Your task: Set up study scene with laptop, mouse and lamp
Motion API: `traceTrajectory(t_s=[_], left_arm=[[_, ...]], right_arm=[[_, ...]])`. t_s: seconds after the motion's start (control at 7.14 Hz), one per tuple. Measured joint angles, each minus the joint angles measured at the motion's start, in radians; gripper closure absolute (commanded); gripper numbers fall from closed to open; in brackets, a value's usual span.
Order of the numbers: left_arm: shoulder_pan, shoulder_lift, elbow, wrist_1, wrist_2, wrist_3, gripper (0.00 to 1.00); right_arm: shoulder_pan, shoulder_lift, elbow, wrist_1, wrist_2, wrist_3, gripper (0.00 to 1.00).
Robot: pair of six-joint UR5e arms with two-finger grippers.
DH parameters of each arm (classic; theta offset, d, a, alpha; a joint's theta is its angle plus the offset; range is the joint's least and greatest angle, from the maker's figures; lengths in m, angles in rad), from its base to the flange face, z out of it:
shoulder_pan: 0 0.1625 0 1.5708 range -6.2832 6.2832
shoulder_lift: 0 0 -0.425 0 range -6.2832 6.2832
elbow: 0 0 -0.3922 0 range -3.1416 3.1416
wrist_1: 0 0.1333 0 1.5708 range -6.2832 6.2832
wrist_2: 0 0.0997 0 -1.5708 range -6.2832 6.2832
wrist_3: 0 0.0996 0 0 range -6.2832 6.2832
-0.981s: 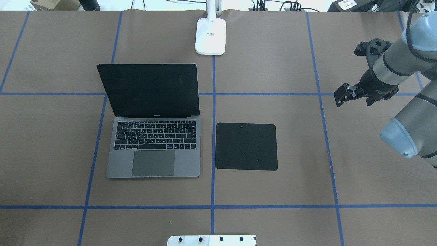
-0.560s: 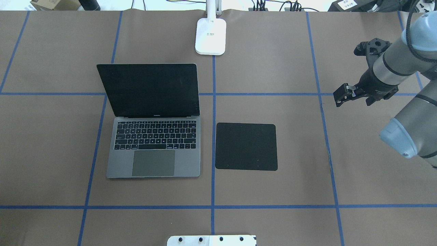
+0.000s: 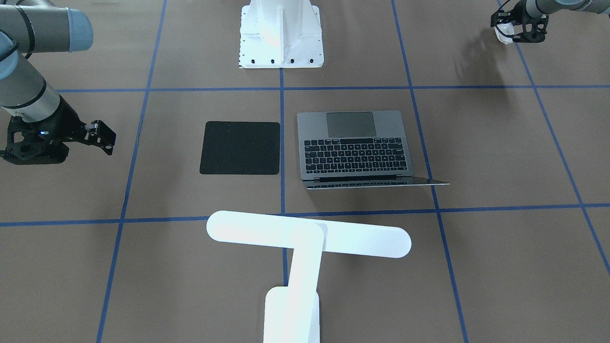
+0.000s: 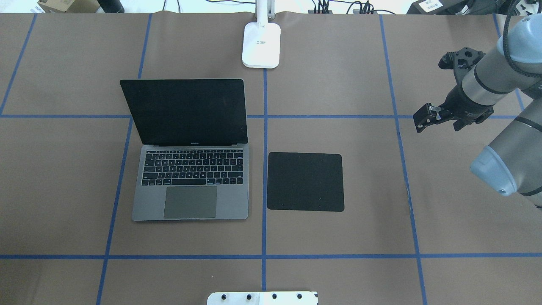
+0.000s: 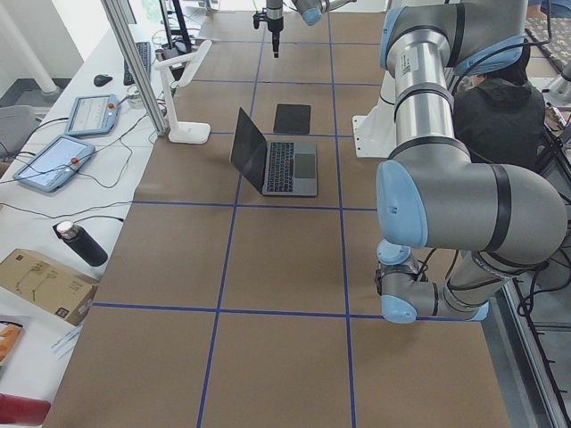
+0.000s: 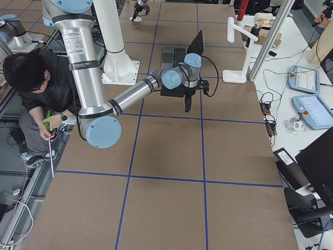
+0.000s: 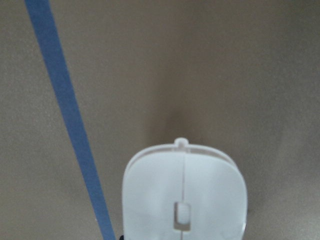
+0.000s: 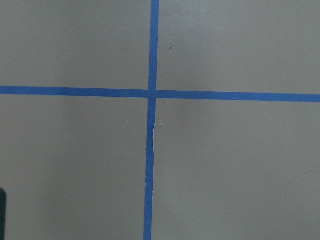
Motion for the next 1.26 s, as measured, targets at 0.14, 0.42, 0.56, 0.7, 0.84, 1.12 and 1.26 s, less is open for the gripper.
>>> traceTrajectory(t_s=[0.14, 0.42, 0.56, 0.7, 0.84, 1.12, 1.26], left_arm=[[-0.003, 0.008, -0.009, -0.023, -0.002, -0.003, 1.00], [-0.013, 0.022, -0.085, -0.054, -0.013, -0.076, 1.00], [-0.018, 0.019, -0.155, -0.044, -0.031, -0.134, 1.00], [-0.036, 0.016, -0.234, 0.002, -0.052, -0.175, 1.00], [-0.068, 0.013, -0.312, 0.079, -0.065, -0.190, 1.00], [-0.132, -0.019, -0.463, 0.318, -0.083, -0.153, 1.00], [-0.193, -0.087, -0.522, 0.471, -0.111, -0.118, 1.00]], right_arm=[[0.000, 0.002, 0.000, 0.000, 0.001, 0.000, 0.00], [-0.001, 0.008, -0.003, 0.000, 0.006, -0.001, 0.00], [-0.002, 0.011, -0.007, 0.000, 0.008, -0.001, 0.00], [-0.002, 0.012, -0.011, 0.000, 0.009, -0.001, 0.00], [-0.003, 0.012, -0.019, 0.002, 0.009, -0.002, 0.00], [-0.003, 0.014, -0.038, 0.005, 0.008, -0.003, 0.00], [-0.003, 0.015, -0.042, 0.006, 0.009, -0.004, 0.00]])
